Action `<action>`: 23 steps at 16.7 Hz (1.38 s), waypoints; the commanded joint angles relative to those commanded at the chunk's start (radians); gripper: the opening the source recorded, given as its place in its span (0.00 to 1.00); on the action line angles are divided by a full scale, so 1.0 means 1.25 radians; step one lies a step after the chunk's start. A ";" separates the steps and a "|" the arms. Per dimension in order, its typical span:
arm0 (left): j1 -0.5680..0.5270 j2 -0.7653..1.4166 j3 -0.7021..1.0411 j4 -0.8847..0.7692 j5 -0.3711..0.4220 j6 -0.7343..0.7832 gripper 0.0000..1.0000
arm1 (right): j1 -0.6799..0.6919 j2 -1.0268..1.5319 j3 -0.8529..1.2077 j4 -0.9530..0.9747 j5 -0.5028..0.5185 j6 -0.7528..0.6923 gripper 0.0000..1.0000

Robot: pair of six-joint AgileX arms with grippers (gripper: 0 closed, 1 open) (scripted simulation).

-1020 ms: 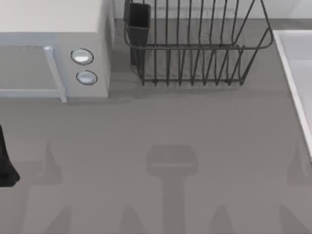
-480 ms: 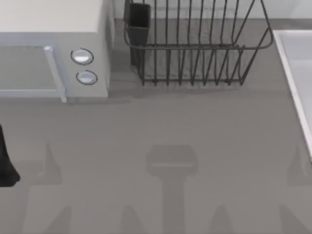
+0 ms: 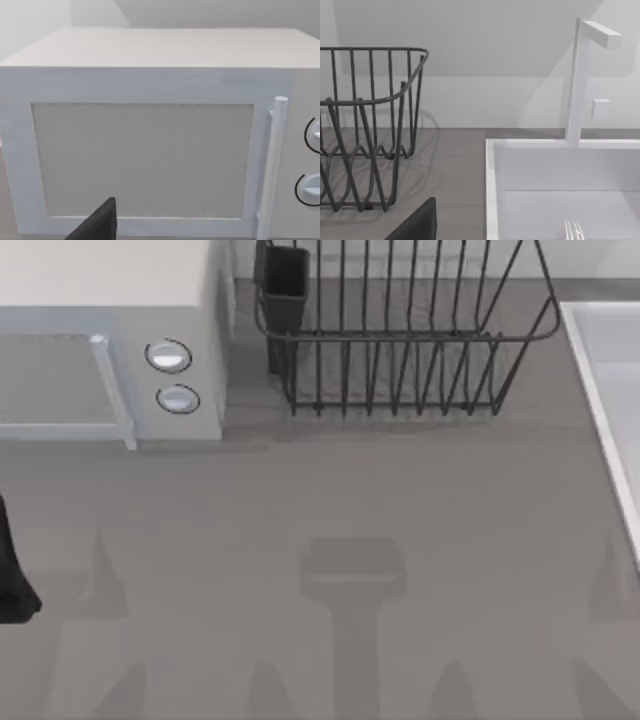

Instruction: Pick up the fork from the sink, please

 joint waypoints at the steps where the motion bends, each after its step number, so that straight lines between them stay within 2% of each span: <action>1: 0.000 0.000 0.000 0.000 0.000 0.000 1.00 | 0.000 0.000 0.000 0.000 0.000 0.000 1.00; 6: 0.000 0.000 0.000 0.000 0.000 0.000 1.00 | -0.001 0.023 0.019 -0.012 0.000 -0.002 1.00; 10: 0.000 0.000 0.000 0.000 0.000 0.000 1.00 | -0.010 0.165 0.141 -0.085 -0.002 -0.016 1.00; 15: 0.000 0.000 0.000 0.000 0.000 0.000 1.00 | -0.031 0.480 0.422 -0.251 -0.005 -0.044 1.00; 23: 0.000 0.000 0.000 0.000 0.000 0.000 1.00 | -0.088 1.130 1.015 -0.603 -0.003 -0.096 1.00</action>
